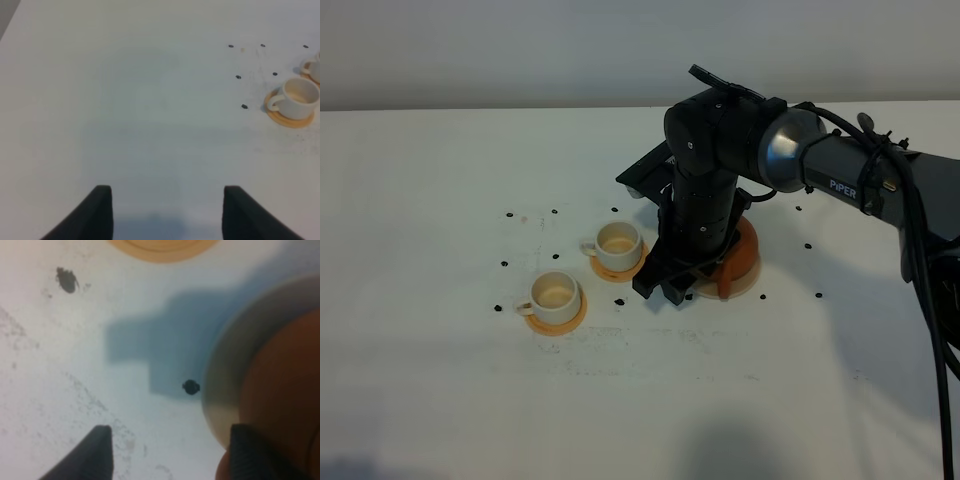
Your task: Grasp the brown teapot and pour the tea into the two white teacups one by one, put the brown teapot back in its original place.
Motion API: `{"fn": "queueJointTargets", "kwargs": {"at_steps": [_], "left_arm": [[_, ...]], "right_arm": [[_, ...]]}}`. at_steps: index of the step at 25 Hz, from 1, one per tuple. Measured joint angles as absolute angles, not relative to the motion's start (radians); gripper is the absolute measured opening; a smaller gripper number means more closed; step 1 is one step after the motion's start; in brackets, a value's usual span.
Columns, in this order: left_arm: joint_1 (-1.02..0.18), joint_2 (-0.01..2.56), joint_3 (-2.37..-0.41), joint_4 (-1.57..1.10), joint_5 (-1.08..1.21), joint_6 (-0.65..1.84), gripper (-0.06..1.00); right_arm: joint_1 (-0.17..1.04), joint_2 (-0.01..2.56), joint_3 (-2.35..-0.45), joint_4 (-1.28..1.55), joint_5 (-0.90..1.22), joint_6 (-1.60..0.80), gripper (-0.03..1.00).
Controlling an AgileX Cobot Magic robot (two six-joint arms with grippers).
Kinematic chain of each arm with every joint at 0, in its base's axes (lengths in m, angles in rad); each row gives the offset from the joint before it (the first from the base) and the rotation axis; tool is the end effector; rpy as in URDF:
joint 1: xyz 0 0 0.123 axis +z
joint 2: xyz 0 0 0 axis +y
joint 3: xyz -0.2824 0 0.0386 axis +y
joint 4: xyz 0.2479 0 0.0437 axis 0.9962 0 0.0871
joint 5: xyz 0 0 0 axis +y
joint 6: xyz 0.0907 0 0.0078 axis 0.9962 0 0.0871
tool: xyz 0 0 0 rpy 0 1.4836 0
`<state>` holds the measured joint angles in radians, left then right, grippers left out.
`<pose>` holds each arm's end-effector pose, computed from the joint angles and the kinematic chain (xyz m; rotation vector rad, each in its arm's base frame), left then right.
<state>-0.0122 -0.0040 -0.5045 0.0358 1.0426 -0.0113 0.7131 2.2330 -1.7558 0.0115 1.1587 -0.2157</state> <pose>-0.0052 0.0029 0.2799 -0.0005 2.0173 0.0277 0.3369 0.2926 0.1559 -1.3923 2.7951 0.0245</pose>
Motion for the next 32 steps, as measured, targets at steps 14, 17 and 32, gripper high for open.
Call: {"fn": "queueJointTargets", "kwargs": {"at_steps": [14,17,32], "left_arm": [[-0.012,-0.004,-0.504,0.036,1.043,-0.011,0.50],[-0.012,-0.004,-0.504,0.036,1.043,-0.011,0.50],[-0.012,-0.004,-0.504,0.036,1.043,-0.011,0.50]], "right_arm": [[0.713,2.233,-1.756,0.000,1.180,-0.216,0.49],[0.711,2.233,-1.756,0.013,1.180,-0.216,0.49],[0.710,2.113,-1.756,0.080,1.143,-0.154,0.49]]}}
